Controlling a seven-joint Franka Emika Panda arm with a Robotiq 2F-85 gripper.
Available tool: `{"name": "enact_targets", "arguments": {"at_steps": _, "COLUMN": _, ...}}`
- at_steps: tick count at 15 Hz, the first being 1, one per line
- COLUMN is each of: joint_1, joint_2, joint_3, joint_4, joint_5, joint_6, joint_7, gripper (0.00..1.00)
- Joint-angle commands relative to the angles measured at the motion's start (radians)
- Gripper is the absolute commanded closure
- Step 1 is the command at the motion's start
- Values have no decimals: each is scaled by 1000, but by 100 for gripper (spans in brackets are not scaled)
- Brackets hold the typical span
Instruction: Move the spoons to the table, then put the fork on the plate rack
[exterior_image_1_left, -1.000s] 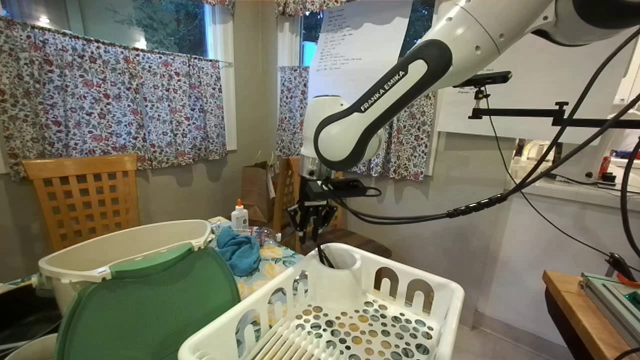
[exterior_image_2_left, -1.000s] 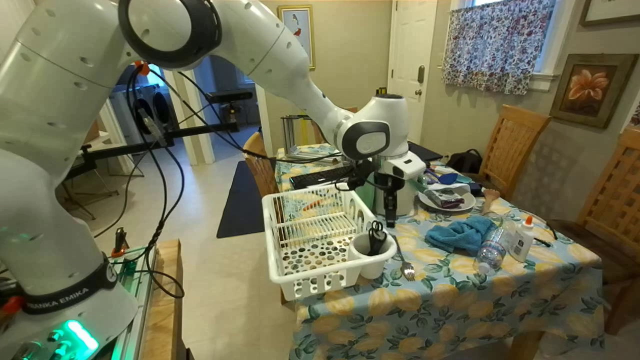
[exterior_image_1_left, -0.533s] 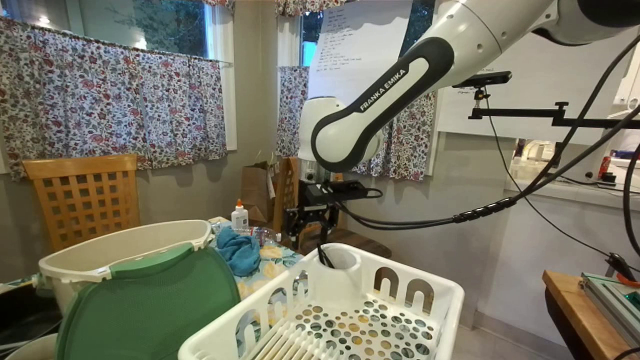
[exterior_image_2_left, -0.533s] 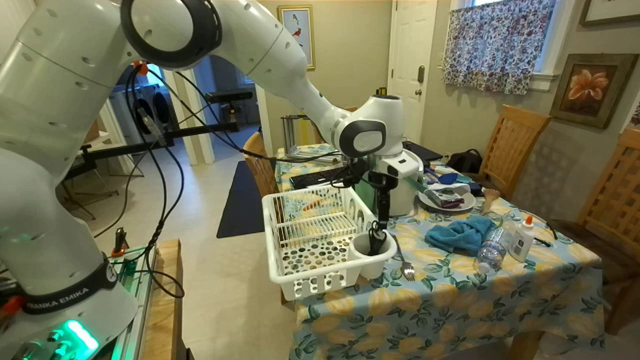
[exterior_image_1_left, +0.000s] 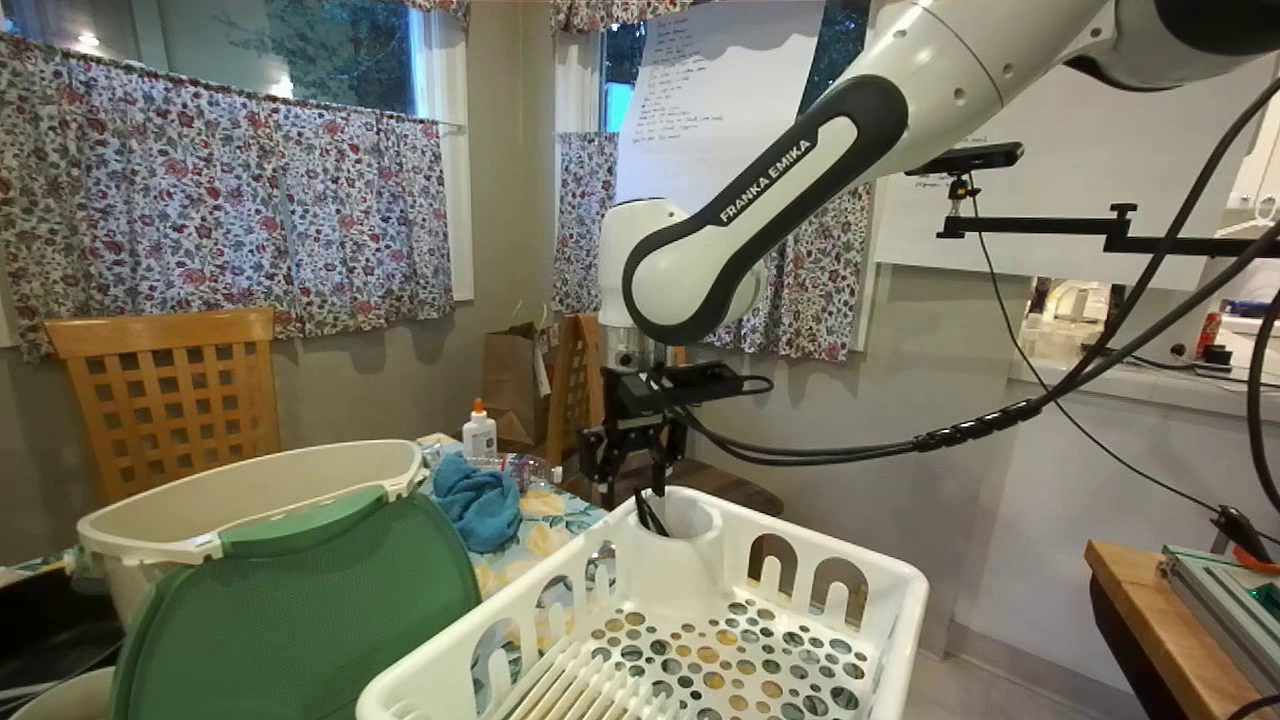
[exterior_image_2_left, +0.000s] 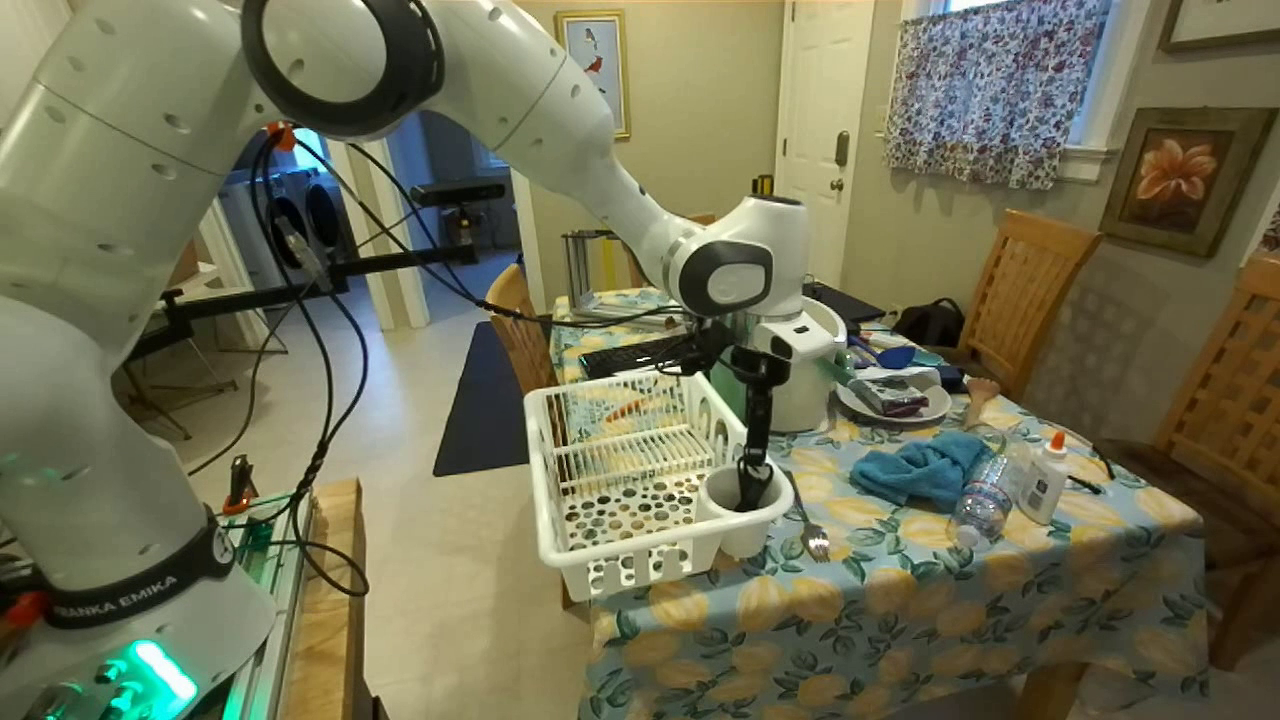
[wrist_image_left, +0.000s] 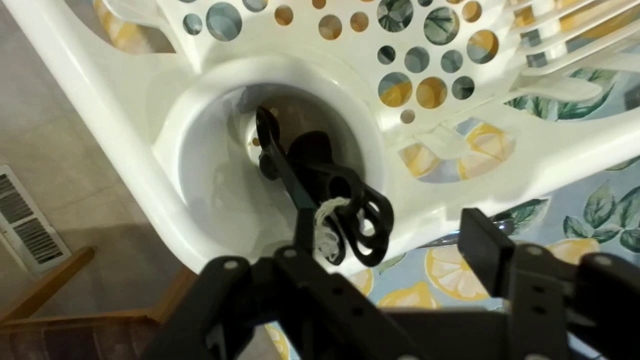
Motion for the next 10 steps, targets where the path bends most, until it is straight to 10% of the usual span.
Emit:
{"name": "enact_targets", "arguments": {"at_steps": 1, "joint_1": 15, "joint_2": 3, "joint_3": -21, "joint_4": 10, "joint_5": -12, "joint_6": -5, "joint_7": 12, "gripper": 55}}
{"name": "enact_targets", "arguments": {"at_steps": 7, "joint_1": 13, "joint_2": 6, "joint_3": -22, "joint_4": 15, "joint_5": -9, "joint_6": -6, "joint_7": 6, "gripper": 96}}
{"name": "enact_targets", "arguments": {"at_steps": 10, "joint_1": 9, "joint_2": -10, "joint_3": -20, "joint_4": 7, "joint_5": -7, "joint_6": -8, "joint_7": -2, "gripper": 97}}
